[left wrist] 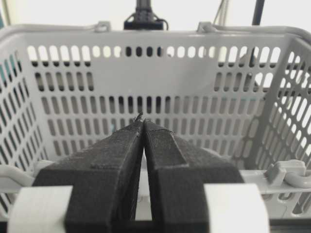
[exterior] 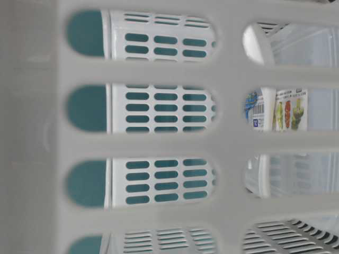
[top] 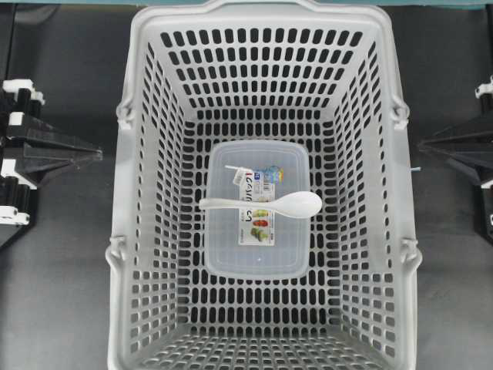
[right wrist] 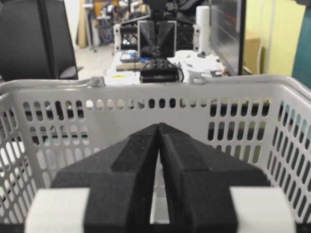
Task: Pick up the chinese spoon from the shopping basket with the left arm.
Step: 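Move the left gripper over the basket toward the white spoon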
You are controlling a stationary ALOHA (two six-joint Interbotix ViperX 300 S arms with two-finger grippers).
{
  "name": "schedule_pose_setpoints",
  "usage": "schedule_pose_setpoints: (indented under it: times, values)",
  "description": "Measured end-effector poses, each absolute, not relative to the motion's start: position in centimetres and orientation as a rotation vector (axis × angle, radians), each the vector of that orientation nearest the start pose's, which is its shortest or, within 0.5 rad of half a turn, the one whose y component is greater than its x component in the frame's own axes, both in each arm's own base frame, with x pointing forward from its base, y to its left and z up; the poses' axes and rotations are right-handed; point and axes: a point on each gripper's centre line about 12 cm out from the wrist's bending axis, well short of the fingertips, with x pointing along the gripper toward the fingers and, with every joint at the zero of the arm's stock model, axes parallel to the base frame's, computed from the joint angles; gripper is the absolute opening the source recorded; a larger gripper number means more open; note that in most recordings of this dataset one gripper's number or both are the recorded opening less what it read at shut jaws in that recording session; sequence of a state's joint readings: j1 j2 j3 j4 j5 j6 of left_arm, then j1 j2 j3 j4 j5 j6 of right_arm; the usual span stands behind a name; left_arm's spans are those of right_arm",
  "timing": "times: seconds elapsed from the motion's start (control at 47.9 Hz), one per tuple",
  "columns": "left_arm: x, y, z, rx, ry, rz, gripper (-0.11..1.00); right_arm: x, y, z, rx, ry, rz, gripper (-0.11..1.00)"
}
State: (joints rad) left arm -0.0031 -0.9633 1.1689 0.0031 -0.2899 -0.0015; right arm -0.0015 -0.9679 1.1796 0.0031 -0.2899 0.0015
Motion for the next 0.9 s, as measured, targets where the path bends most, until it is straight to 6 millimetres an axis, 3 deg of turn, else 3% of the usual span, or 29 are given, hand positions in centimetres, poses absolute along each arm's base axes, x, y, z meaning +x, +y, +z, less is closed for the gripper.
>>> schedule_pose_setpoints:
  times: [0.083, 0.542, 0.689, 0.814, 0.897]
  values:
    - [20.3, -0.1, 30.0, 0.012, -0.052, -0.006, 0.00, 19.8, 0.0, 29.3, 0.011, -0.080, -0.002, 0.00]
    - [26.6, -0.3, 34.1, 0.048, 0.411, -0.013, 0.00, 20.1, -0.4, 28.8, 0.126, -0.055, -0.020, 0.02]
    - [29.5, -0.4, 34.7, 0.048, 0.526, -0.011, 0.00, 20.1, -0.5, 28.6, 0.136, -0.038, -0.023, 0.24]
    - [31.9, -0.8, 33.8, 0.053, 0.633, -0.022, 0.00, 20.1, -0.5, 28.5, 0.136, -0.032, -0.023, 0.54]
    - [33.8, -1.1, 33.2, 0.058, 0.692, -0.029, 0.00, 20.1, -0.5, 28.5, 0.137, -0.031, -0.023, 0.65]
